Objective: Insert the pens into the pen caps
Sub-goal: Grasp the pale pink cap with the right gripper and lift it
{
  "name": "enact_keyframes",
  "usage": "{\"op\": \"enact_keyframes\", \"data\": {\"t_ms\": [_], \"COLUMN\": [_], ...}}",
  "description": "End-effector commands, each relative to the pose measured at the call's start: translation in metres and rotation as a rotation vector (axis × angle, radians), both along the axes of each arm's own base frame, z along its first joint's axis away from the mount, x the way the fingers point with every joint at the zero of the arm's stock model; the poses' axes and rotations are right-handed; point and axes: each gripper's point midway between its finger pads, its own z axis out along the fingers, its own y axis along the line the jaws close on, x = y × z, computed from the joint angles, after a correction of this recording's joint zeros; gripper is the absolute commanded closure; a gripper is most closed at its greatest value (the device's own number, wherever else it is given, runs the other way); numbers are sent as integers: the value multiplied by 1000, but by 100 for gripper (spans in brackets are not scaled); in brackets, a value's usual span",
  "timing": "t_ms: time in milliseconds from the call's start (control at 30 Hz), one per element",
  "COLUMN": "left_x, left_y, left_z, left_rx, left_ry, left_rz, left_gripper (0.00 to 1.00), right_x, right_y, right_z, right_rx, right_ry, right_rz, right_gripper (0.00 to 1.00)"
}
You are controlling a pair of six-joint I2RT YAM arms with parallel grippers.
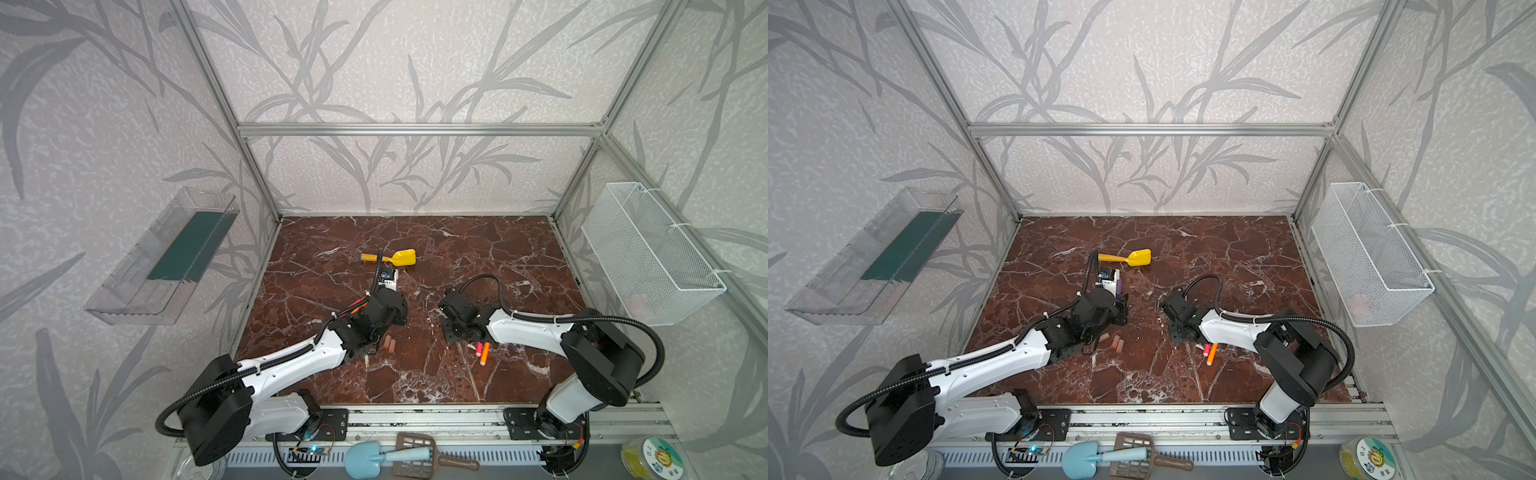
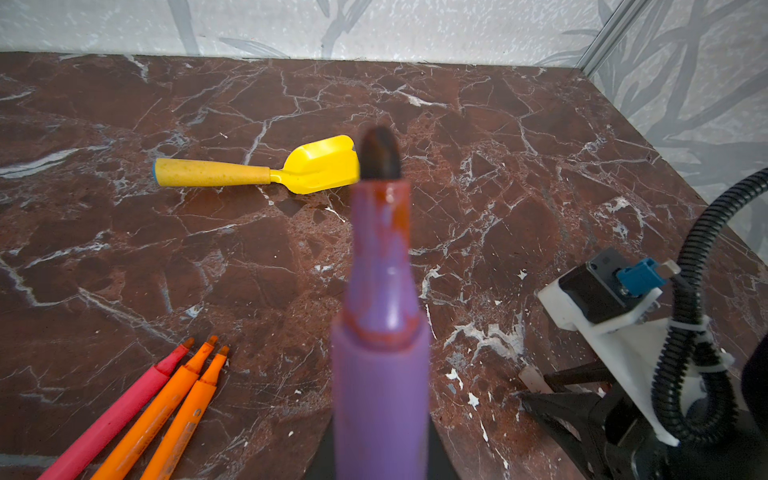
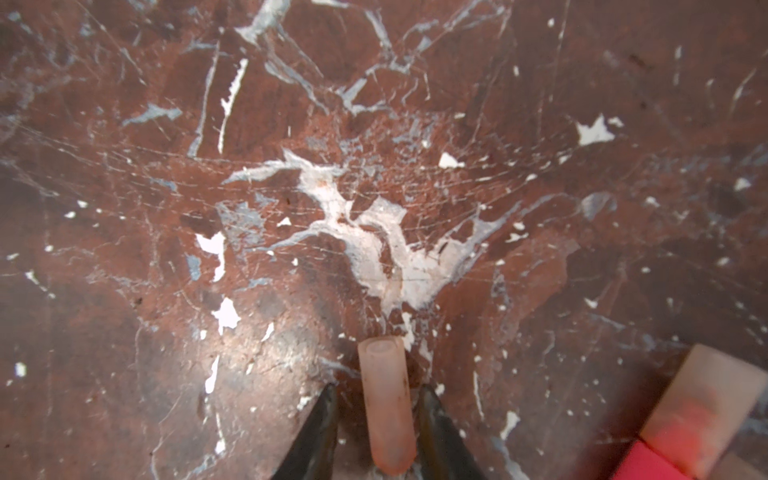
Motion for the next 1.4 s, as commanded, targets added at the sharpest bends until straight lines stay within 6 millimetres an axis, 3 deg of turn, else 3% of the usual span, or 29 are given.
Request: {"op": "enact_keyframes", "data": {"t_ms": [0, 333, 567, 733, 1033, 1367], "left_x": [2, 1, 1, 0, -5, -11], "left_y": [-2, -4, -7, -10, -22, -30], "left_z": [2, 1, 0, 0, 2, 9], "left_rx": [-14, -17, -20, -31, -66, -116], "left_ry": [4, 9, 16, 23, 24, 6], "left_rz": [11, 2, -8, -27, -91, -151], "left_gripper": [100, 100, 100, 100, 100, 100], "right_x": [2, 4, 5, 5, 4, -1], "right_y": [-1, -3, -2, -1, -6, -18], "right_z": [-3, -13, -16, -6, 36, 112], "right_rx": [-8, -10, -6, 28, 116, 373], "right_ry": [12, 33, 44, 20, -75, -286], "right_rz": [-8, -19, -20, -25, -55, -116], "right_gripper": [68, 68, 80, 85, 90, 92]}}
